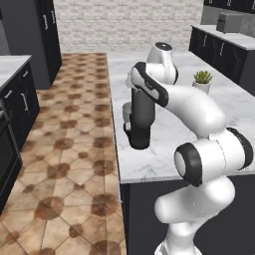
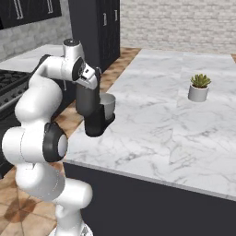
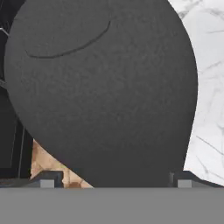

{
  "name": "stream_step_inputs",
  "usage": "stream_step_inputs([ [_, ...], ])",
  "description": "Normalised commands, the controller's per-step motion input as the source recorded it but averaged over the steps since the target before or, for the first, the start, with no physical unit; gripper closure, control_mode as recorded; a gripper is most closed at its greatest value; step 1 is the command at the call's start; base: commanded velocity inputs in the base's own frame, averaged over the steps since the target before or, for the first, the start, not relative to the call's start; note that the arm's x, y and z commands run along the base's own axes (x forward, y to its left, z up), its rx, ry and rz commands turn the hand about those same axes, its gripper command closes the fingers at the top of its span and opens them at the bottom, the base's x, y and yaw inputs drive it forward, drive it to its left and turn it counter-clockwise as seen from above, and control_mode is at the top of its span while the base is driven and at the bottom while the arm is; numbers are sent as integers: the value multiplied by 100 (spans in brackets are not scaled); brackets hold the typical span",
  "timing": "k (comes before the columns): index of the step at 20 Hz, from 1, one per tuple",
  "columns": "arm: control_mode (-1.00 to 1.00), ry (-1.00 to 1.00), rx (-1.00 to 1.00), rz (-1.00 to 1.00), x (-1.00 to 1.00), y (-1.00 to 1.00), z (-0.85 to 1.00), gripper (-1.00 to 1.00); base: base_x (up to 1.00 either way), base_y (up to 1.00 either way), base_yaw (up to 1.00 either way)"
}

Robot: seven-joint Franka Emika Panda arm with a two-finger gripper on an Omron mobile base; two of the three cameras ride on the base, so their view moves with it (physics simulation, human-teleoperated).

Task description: Close the stand mixer head.

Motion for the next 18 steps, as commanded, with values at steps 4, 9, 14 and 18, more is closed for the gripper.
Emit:
stream_step_inputs([
  [4, -100, -11, -17, -15, 100, 1, -24, -100, 0, 0, 0],
  [9, -100, -7, -13, -19, 100, 0, -42, -100, 0, 0, 0],
  [14, -100, -2, -2, -11, 67, -9, -20, -100, 0, 0, 0],
  [18, -100, 1, 5, -2, 8, -34, 23, -100, 0, 0, 0],
])
